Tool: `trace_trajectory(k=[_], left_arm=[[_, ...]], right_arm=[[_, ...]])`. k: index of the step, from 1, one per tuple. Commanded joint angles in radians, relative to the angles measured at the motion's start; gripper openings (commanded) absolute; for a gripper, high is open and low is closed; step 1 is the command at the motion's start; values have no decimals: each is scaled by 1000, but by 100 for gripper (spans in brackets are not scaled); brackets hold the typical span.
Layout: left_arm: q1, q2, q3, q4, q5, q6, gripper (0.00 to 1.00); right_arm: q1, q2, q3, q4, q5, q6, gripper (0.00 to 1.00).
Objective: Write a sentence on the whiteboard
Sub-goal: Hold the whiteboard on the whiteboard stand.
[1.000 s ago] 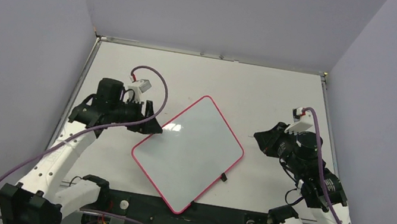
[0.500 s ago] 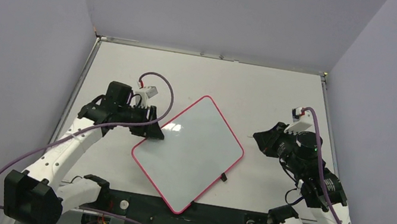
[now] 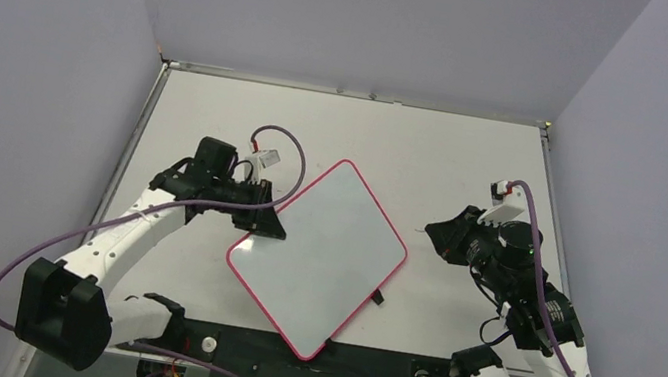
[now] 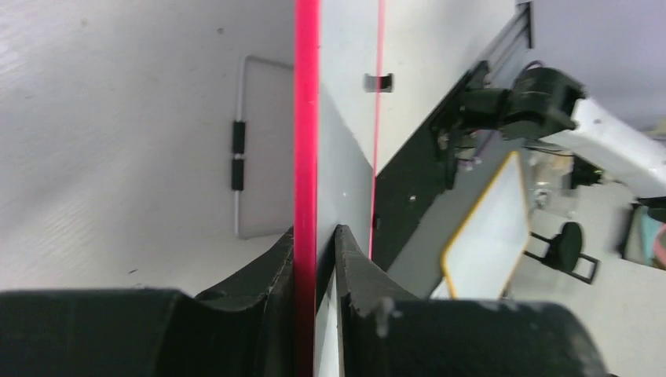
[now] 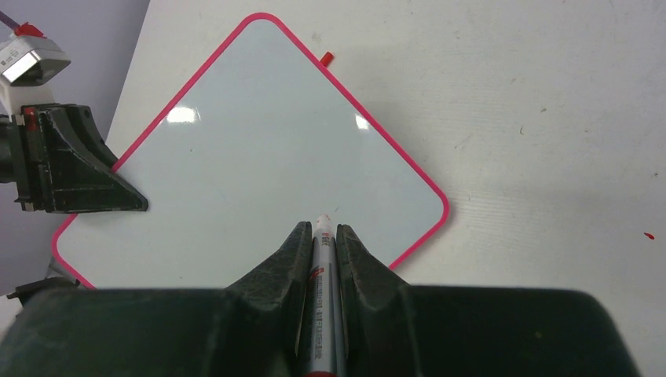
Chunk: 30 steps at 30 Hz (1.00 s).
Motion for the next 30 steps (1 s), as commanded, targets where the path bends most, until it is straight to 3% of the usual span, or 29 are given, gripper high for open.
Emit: trace_trajectory(k=[1, 3, 12, 19, 24, 30], left_arm=[[-12, 44, 57, 51, -10, 40, 4], [-20, 74, 85, 39, -21, 67, 0], [-113, 262, 290, -103, -140, 239, 0], [-143, 365, 457, -196, -186, 321, 0], [-158, 361, 431, -153, -224, 320, 0], [-163, 329, 394, -98, -279, 310, 0]], right_arm=[[1, -4, -7, 44, -10, -11, 0], [0, -4, -9, 47, -12, -10, 0], [1, -2, -26, 64, -22, -9, 0], [3, -24, -71, 168, -103, 15, 0], [7, -69, -114, 252, -160, 40, 0], [24, -149, -221, 511, -228, 116, 0]])
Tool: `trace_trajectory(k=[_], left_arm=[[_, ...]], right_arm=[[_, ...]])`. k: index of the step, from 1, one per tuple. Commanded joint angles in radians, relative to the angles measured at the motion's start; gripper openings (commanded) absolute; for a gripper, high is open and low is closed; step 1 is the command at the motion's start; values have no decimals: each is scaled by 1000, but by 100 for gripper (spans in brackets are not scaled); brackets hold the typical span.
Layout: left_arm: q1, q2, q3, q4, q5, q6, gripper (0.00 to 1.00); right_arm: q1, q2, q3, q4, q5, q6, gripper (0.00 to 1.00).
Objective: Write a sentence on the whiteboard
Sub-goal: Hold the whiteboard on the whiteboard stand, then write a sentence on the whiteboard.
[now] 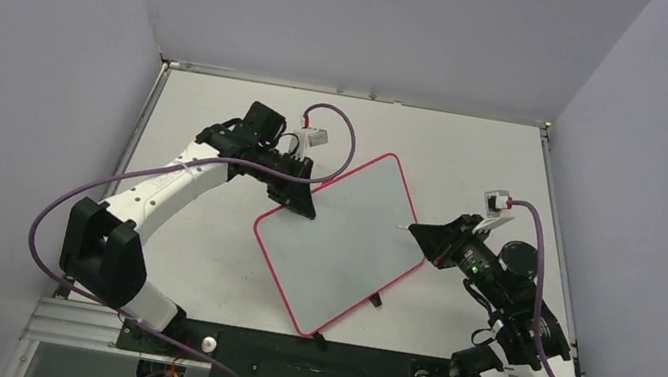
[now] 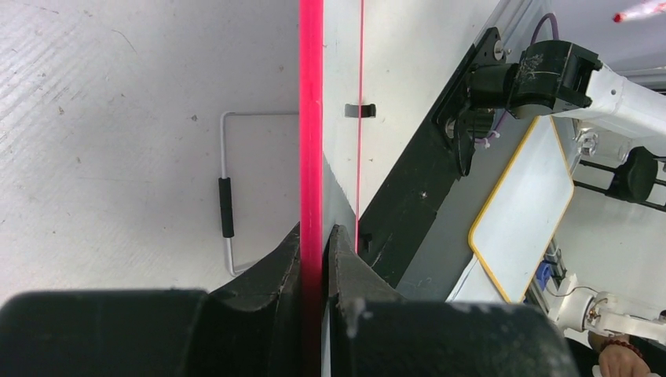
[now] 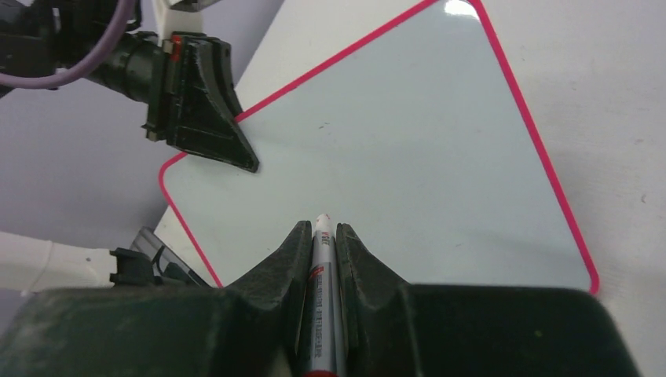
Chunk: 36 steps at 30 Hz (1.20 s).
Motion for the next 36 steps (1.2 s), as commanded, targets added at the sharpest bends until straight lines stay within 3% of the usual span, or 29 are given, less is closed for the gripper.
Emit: trace_trajectory(k=[1, 8, 18, 36], left_arm=[[-16, -21, -41, 62, -272, 142, 0], [-76, -50, -61, 84, -363, 138, 0], [-92, -69, -75, 87, -397, 136, 0], [-110, -87, -92, 94, -461, 136, 0]], right_arm=[[23, -55, -68, 272, -76, 73, 0], [92, -2, -128, 510, -96, 89, 0], [340, 103, -122, 601, 45, -27, 0], [373, 185, -148, 726, 46, -106, 0]])
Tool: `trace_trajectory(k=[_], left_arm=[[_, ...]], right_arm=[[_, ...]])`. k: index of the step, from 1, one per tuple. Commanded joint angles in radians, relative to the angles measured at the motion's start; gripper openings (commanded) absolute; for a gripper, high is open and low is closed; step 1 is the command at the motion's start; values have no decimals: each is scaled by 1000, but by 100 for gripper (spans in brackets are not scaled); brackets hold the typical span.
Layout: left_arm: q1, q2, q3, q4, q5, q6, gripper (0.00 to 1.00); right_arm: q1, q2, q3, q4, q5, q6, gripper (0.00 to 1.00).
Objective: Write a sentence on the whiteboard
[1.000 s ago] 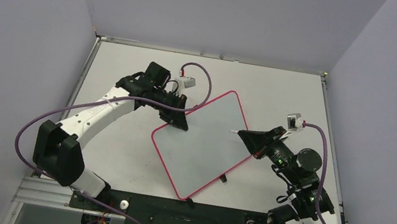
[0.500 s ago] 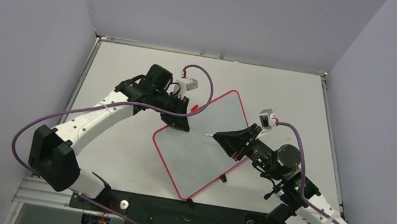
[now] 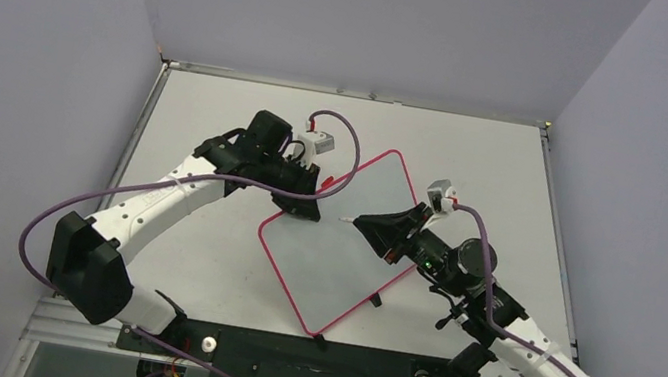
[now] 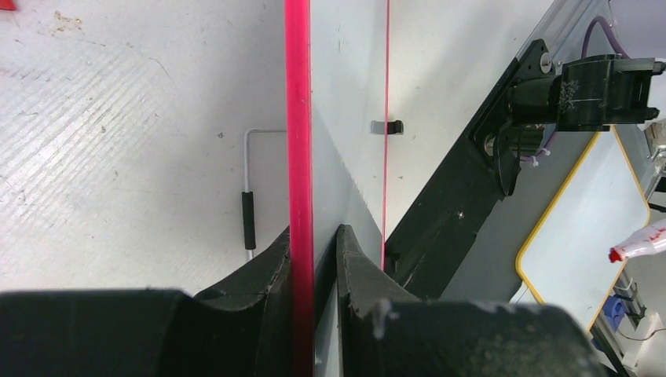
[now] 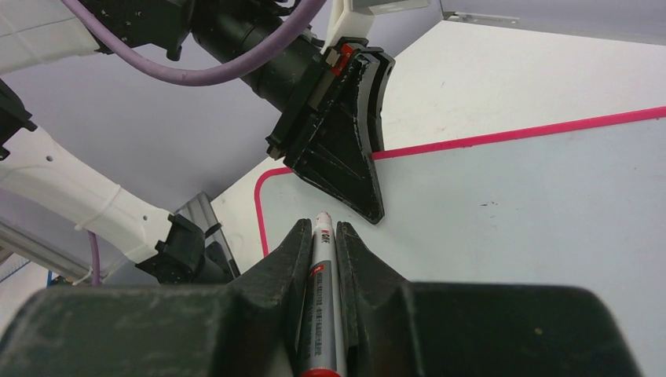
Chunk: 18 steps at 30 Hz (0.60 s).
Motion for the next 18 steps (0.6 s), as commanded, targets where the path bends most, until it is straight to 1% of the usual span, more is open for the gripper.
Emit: trace_trajectory(k=[1, 6, 12, 18], left_arm=[[-17, 0, -44, 11, -286, 160, 0], [-18, -11, -53, 14, -303, 129, 0], [-24, -20, -60, 19, -330, 129, 0], [-33, -28, -69, 20, -340, 127, 0]], right_arm=[[14, -2, -14, 96, 13, -22, 0], [18, -12, -17, 96, 30, -30, 0], [25, -7, -23, 151, -18, -19, 0], [46, 42, -18, 187, -48, -7, 0]])
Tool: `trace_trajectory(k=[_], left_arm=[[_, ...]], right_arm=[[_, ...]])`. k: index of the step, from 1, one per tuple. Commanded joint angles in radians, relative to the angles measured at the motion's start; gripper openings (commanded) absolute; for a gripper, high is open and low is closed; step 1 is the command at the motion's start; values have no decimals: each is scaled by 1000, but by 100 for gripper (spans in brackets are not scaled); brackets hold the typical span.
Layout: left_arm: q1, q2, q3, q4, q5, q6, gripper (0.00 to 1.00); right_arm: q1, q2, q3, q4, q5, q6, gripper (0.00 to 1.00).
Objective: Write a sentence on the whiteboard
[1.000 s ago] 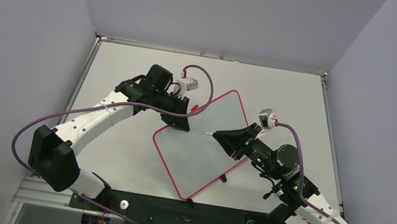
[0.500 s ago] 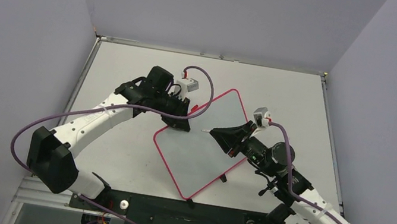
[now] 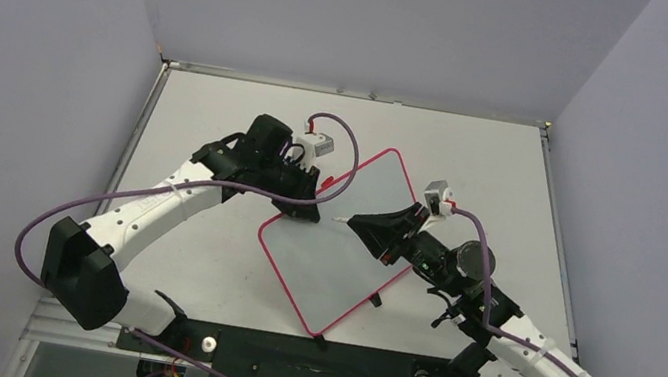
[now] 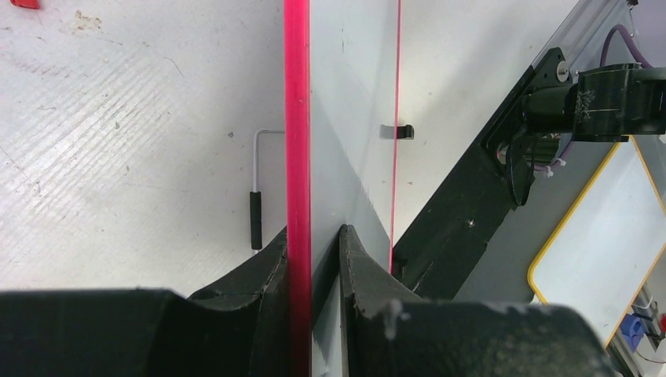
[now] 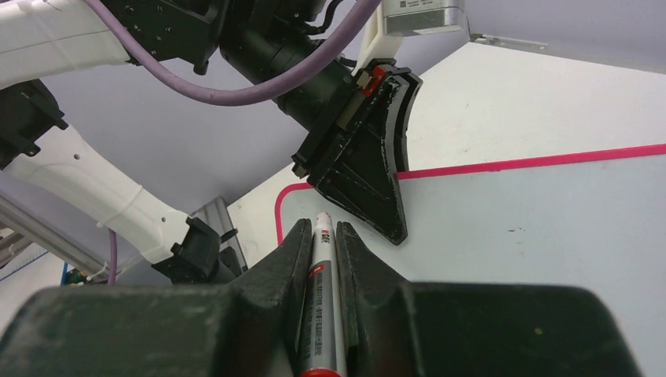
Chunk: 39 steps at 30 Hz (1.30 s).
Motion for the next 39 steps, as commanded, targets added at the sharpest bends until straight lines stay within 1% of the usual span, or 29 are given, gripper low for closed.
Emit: trace_trajectory(k=[1, 11, 21, 39], left_arm=[[-13, 8, -42, -1, -277, 149, 0], [-26, 11, -42, -1, -293, 147, 0], [-26, 13, -46, -1, -302, 146, 0], [-26, 15, -48, -2, -305, 146, 0]], right_arm=[[22, 37, 5, 90, -30, 2, 0], [92, 74, 33, 88, 22, -26, 0], [184, 166, 66, 120, 59, -73, 0], [193, 212, 90, 134, 76, -91, 0]])
